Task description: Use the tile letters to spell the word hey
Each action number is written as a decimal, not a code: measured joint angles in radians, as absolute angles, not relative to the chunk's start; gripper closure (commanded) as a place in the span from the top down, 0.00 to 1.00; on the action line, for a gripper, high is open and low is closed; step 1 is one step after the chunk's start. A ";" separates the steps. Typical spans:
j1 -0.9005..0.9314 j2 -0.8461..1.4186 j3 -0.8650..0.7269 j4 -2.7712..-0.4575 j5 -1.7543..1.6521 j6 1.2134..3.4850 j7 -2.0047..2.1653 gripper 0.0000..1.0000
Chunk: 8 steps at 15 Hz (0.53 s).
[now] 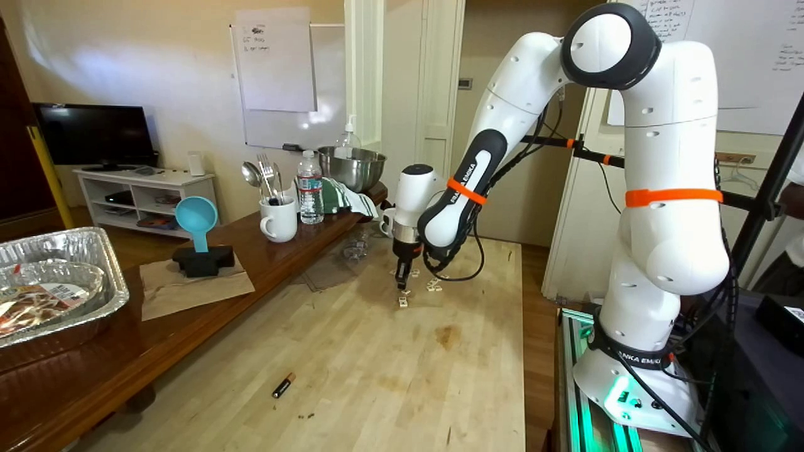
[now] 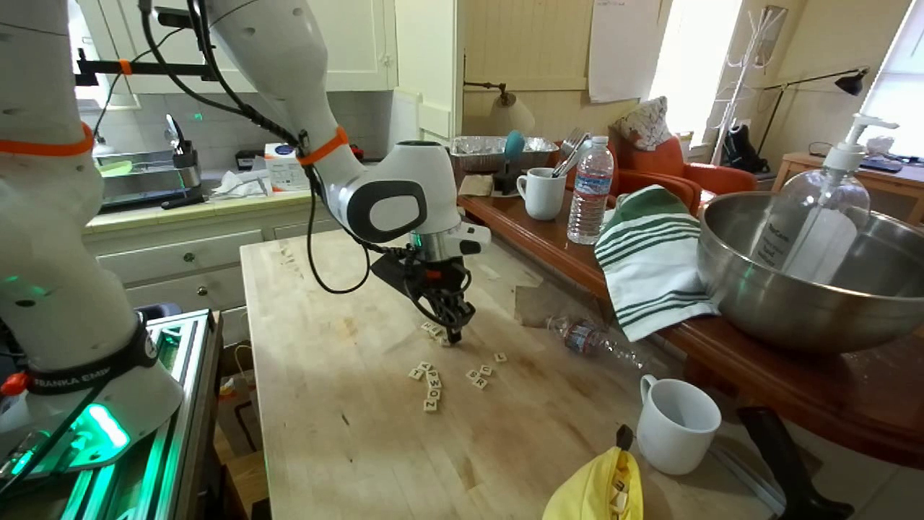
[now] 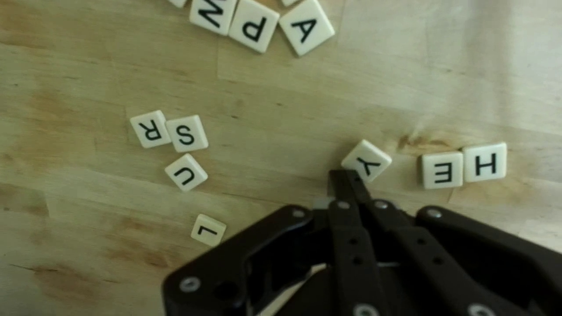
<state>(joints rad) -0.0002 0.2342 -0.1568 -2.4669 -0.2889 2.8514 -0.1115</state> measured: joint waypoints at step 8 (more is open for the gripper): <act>0.000 0.235 -0.157 -2.467 -0.290 2.854 -0.126 0.00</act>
